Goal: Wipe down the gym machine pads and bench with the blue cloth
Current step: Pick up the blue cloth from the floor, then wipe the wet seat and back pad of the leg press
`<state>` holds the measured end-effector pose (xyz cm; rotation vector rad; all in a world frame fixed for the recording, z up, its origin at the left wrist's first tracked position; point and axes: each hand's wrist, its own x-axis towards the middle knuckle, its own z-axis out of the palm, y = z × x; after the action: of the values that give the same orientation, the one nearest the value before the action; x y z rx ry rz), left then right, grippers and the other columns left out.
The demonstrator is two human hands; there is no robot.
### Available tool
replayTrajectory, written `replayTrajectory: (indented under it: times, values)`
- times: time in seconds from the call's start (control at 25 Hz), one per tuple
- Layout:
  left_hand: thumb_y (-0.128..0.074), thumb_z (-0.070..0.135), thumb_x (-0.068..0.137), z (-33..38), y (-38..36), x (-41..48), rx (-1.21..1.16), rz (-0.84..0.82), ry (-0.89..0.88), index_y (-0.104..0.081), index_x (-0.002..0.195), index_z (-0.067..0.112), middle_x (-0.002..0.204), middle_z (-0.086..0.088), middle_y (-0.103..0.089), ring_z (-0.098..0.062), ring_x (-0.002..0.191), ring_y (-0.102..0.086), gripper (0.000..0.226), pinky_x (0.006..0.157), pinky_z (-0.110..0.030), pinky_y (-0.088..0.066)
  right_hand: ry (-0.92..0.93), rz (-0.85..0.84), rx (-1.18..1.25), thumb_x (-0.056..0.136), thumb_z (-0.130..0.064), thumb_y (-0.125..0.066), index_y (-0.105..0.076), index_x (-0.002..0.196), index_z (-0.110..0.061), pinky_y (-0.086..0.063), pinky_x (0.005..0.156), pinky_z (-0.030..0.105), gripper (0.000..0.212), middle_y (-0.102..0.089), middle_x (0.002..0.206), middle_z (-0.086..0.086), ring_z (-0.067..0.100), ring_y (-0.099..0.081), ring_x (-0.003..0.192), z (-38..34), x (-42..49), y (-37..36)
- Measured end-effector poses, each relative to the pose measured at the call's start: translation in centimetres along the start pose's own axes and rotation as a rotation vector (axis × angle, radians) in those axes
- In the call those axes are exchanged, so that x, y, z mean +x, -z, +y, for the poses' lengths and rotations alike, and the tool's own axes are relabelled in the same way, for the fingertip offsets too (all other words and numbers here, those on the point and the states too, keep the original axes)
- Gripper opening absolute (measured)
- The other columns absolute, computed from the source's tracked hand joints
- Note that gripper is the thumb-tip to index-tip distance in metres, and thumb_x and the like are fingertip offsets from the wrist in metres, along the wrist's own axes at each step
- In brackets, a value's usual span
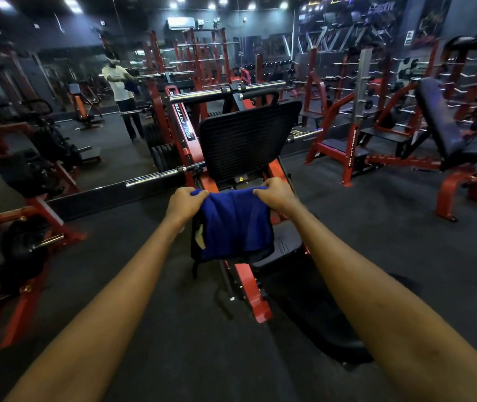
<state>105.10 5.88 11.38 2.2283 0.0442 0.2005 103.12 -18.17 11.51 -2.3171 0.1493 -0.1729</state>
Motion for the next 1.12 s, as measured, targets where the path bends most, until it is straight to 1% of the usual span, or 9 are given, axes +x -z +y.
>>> replayTrajectory:
  times: [0.12, 0.24, 0.4, 0.52, 0.6, 0.72, 0.8, 1.0, 1.12]
  values:
    - [-0.062, 0.040, 0.094, 1.8, -2.4, -0.6, -0.096, -0.068, -0.081, -0.054, 0.070, 0.019, 0.068, 0.002, -0.056, -0.016, 0.067, -0.051, 0.033, 0.059, -0.029, -0.037, 0.005, -0.087, 0.254, 0.093, -0.027, -0.064, -0.068, 0.090, -0.010, -0.053, 0.046, 0.025, 0.018, -0.068, 0.086, 0.012, 0.022, -0.069, 0.071, -3.3, -0.6, -1.7]
    - [-0.063, 0.043, 0.094, 3.7, -2.9, -1.4, -0.404, -0.247, -0.060, -0.060, 0.085, 0.018, 0.077, 0.001, -0.065, -0.013, 0.073, -0.062, 0.027, 0.062, -0.025, -0.049, -0.049, -0.183, 0.617, 0.099, -0.018, -0.050, -0.066, 0.105, 0.001, -0.062, 0.075, 0.049, 0.026, -0.068, 0.103, 0.021, 0.030, -0.070, 0.090, -5.2, -1.5, -2.4]
    - [-0.075, 0.002, 0.083, 3.5, -2.0, -1.3, -0.634, -0.288, -0.106, -0.062, 0.096, 0.010, 0.089, -0.005, -0.069, -0.012, 0.076, -0.067, 0.020, 0.067, -0.022, -0.055, 0.058, -0.241, 0.698, 0.098, 0.000, -0.046, -0.062, 0.118, 0.001, -0.060, 0.080, 0.032, 0.025, -0.065, 0.096, 0.009, 0.017, -0.063, 0.085, -4.9, -1.8, -1.3]
    - [-0.068, -0.012, 0.081, 3.2, -1.7, -0.8, -0.716, -0.249, -0.054, -0.063, 0.098, 0.013, 0.089, -0.003, -0.070, -0.014, 0.079, -0.067, 0.030, 0.082, -0.031, -0.056, 0.135, -0.037, 0.242, 0.079, -0.033, -0.083, -0.057, 0.131, -0.010, -0.053, 0.097, 0.037, 0.062, -0.060, 0.120, 0.010, 0.018, -0.061, 0.105, -2.9, -0.4, -1.6]
    - [-0.062, -0.013, 0.083, 2.9, -1.3, -0.5, -0.792, -0.344, -0.049, -0.063, 0.102, 0.011, 0.093, -0.005, -0.070, -0.017, 0.083, -0.067, 0.031, 0.087, -0.035, -0.056, 0.026, -0.135, 0.342, 0.060, -0.061, -0.089, -0.054, 0.134, -0.017, -0.051, 0.102, 0.042, 0.093, -0.061, 0.130, 0.006, 0.020, -0.061, 0.118, -1.1, 0.1, -1.1]
    - [-0.059, -0.013, 0.085, 2.7, -0.2, -0.4, -0.882, -0.486, -0.051, -0.059, 0.117, 0.006, 0.099, -0.006, -0.070, -0.017, 0.089, -0.069, 0.037, 0.082, -0.031, -0.059, -0.091, -0.456, 0.588, 0.068, -0.050, -0.089, -0.065, 0.125, -0.019, -0.055, 0.099, 0.044, 0.070, -0.073, 0.119, 0.000, 0.021, -0.068, 0.114, 0.3, -1.2, -0.1]
    - [-0.059, -0.012, 0.086, 2.9, -0.4, -0.2, -0.838, -0.488, -0.045, -0.057, 0.122, 0.003, 0.102, -0.008, -0.069, -0.019, 0.093, -0.067, 0.039, 0.086, -0.031, -0.058, -0.070, -0.462, 0.633, 0.069, -0.045, -0.090, -0.066, 0.124, -0.019, -0.055, 0.098, 0.046, 0.065, -0.074, 0.117, 0.001, 0.021, -0.069, 0.111, 1.0, -1.6, -0.5]
    - [-0.065, 0.004, 0.090, 2.5, -1.2, 0.9, -0.492, -0.120, -0.043, -0.051, 0.126, 0.005, 0.106, -0.004, -0.056, -0.012, 0.092, -0.057, 0.038, 0.066, -0.013, -0.049, -0.062, -0.124, 0.717, 0.080, -0.035, -0.083, -0.069, 0.115, -0.011, -0.059, 0.090, 0.041, 0.045, -0.076, 0.106, 0.005, 0.022, -0.072, 0.100, -0.4, -1.5, -2.2]
    - [-0.060, 0.005, 0.094, 0.6, -0.9, 1.3, -0.385, -0.084, -0.124, -0.058, 0.114, 0.010, 0.099, -0.001, -0.056, -0.005, 0.082, -0.054, 0.021, 0.054, -0.004, -0.044, -0.057, 0.006, 0.703, 0.091, -0.022, -0.072, -0.066, 0.115, -0.010, -0.058, 0.091, 0.038, 0.027, -0.073, 0.108, 0.007, 0.021, -0.070, 0.099, 0.4, -1.2, -2.2]
